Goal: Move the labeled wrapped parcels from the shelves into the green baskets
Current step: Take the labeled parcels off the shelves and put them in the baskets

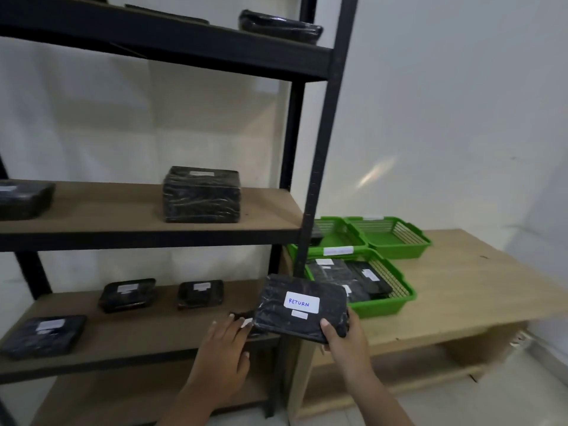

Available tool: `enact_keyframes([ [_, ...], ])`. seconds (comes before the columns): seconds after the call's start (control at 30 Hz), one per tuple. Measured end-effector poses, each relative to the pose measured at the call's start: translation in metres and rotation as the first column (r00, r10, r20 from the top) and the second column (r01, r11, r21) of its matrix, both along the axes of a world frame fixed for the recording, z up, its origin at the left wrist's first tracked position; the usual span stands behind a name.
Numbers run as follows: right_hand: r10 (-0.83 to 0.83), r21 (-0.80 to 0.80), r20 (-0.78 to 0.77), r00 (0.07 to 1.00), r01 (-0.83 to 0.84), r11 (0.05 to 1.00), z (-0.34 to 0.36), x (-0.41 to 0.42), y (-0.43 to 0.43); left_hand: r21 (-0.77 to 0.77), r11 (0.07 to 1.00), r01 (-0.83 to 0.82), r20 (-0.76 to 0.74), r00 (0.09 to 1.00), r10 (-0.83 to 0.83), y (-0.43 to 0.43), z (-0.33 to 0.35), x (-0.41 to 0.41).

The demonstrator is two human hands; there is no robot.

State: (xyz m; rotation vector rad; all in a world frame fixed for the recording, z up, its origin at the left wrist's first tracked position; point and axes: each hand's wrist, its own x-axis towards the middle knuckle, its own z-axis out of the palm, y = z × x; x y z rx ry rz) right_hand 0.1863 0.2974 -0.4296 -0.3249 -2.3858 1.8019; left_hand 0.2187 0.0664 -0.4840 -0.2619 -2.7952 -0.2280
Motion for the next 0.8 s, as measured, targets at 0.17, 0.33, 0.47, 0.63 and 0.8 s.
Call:
enact_keyframes([
  [0.17, -0.086, 0.032, 0.003, 0.996, 0.086, 0.996, -0.002, -0.004, 0.061, -0.018, 0.995, 0.095, 0.087, 0.992, -0.093, 0.056, -0.002, -0.022],
  [0.33, -0.154, 0.030, 0.014, 0.988, 0.154, 0.988, -0.007, -0.034, 0.103, 0.009, 0.989, 0.147, 0.160, 0.976, -0.146, 0.090, -0.008, -0.071],
  [0.47, -0.212, 0.020, 0.023, 0.977, 0.212, 0.977, -0.009, -0.080, 0.125, 0.059, 0.977, 0.204, 0.112, 0.971, -0.209, 0.116, -0.011, -0.129],
  [0.63, -0.241, 0.033, 0.028, 0.970, 0.240, 0.970, -0.001, -0.154, 0.147, 0.145, 0.959, 0.242, 0.116, 0.959, -0.259, 0.144, -0.005, -0.212],
  [0.8, -0.199, 0.061, 0.012, 0.980, 0.198, 0.978, 0.015, -0.233, 0.159, 0.210, 0.941, 0.265, 0.103, 0.951, -0.291, 0.163, -0.001, -0.283],
])
